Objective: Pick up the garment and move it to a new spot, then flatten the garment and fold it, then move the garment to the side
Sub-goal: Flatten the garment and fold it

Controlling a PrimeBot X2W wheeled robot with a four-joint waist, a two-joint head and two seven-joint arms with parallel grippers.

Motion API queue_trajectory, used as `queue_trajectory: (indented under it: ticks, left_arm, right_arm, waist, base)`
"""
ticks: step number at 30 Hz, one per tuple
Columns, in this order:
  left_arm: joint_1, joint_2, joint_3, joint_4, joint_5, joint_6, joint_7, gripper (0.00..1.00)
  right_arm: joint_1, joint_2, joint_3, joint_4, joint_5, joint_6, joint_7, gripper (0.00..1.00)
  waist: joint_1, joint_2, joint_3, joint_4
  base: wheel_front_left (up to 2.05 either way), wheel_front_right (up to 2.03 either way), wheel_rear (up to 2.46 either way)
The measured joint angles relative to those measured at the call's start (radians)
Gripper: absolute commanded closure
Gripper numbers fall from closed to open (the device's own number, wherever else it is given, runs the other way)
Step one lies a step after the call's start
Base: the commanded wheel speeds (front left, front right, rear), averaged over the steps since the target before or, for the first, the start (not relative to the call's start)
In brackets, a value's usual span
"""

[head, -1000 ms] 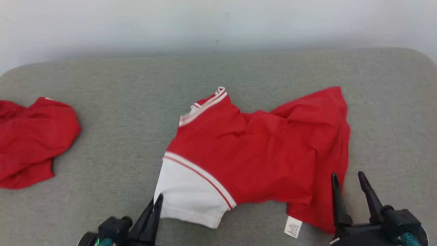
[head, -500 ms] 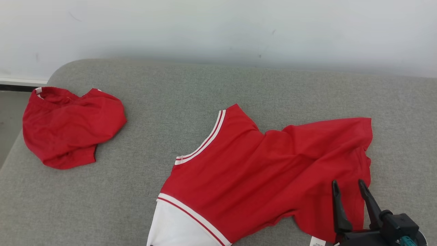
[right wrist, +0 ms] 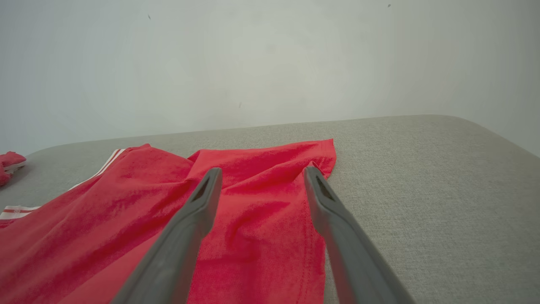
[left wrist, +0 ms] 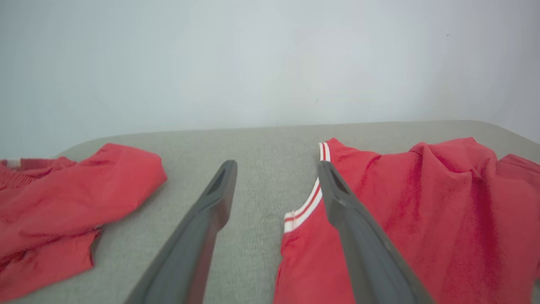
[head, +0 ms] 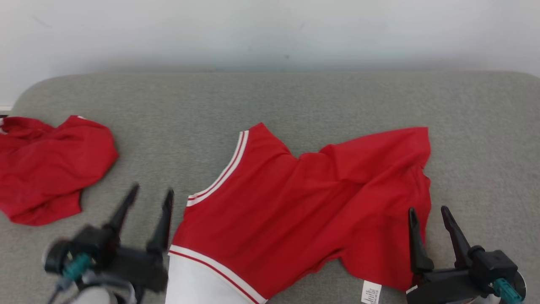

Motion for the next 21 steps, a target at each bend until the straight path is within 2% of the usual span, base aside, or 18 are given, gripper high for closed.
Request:
queue_trajectory:
  ticks: [5,13,21]
  left_arm:
    - [-0.197,0.08,0.025,-0.017,0.004,-0.028,0.014,0.0]
    - [-0.469,0.229,0.008,-0.03,-0.063,-0.053,0.125,0.0]
    - [-0.639,0.33,-0.12,0.009,-0.175,-0.06,0.261,0.0]
  right_arm:
    - [-0.037,0.0,0.016,-0.01,0.016,0.0,0.0,0.0]
    - [-0.097,0.0,0.055,-0.032,0.068,0.0,0.0,0.0]
    - [-0.123,-0.001,0.083,-0.037,0.112,0.0,0.0,0.0]
  waist:
    - [0.0,0.0,0.032,-0.056]
    - [0.0001,0.0,0.112,-0.165]
    - [0.0002,0.0001,0.206,-0.288]
  base:
    - [0.0,0.0,0.0]
    - [0.0,0.0,0.0]
    - [0.0,0.0,0.0]
